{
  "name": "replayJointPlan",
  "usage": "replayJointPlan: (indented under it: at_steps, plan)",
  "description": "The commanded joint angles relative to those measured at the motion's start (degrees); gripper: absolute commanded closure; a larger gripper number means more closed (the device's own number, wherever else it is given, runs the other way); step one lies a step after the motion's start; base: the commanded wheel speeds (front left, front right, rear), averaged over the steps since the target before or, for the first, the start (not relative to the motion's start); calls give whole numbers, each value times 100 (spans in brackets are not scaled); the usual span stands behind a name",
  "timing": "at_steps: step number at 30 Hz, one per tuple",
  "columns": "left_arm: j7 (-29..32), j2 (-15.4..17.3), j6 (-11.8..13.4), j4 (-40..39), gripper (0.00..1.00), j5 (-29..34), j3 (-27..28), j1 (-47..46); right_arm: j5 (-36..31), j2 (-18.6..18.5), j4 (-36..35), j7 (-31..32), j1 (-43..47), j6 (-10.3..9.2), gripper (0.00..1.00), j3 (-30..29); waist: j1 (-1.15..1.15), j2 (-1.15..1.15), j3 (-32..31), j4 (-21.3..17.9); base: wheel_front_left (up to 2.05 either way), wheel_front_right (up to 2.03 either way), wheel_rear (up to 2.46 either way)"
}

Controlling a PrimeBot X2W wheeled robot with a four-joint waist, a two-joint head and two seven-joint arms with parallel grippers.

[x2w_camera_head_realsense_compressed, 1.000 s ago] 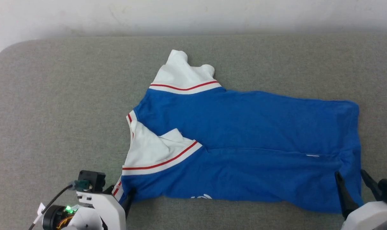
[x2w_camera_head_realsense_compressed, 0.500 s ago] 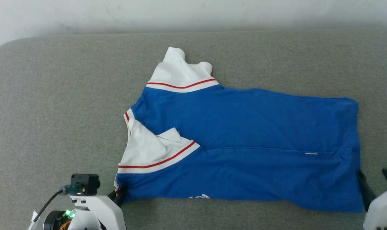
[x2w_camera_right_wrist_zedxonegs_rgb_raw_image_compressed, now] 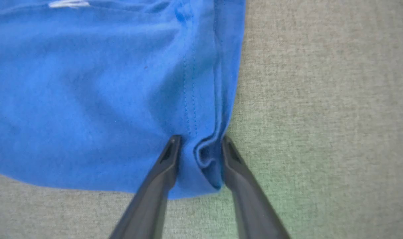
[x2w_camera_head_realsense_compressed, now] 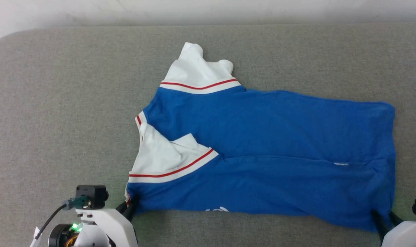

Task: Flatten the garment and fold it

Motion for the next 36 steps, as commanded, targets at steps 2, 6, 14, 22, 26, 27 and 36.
replayJointPlan:
  at_steps: [2,6,14,22,26,27,36]
  plan:
    - [17,-84,10,146,100,-37,-54,-5,9,77,178,83,-30,-5,100,43,0,-1,-16,1,0,0,0]
    - [-155,-172,-4,98,100,-204,75,63,47,-9,75,12,-127,-5,100,35,0,-1,-114,-39,0,0,0]
    - [-410,-73,100,-601,100,-724,728,481,204,-452,-476,114,-328,-5,100,-187,0,-1,-391,-122,0,0,0]
    - [273,255,440,-1688,100,-1158,882,1517,311,-536,-1063,653,71,-5,100,-609,0,-1,-508,-48,0,0,0]
    - [331,128,596,-1819,100,-1185,756,1771,251,-382,-1093,831,419,-5,100,-685,0,-1,-513,25,0,0,0]
    - [328,75,605,-1786,100,-1191,705,1797,224,-342,-1057,844,478,-5,100,-672,0,-1,-515,40,0,0,0]
    - [191,-307,375,-1013,86,-1323,454,1587,169,-149,-623,714,573,-5,100,-402,0,-1,-600,108,0,0,0]
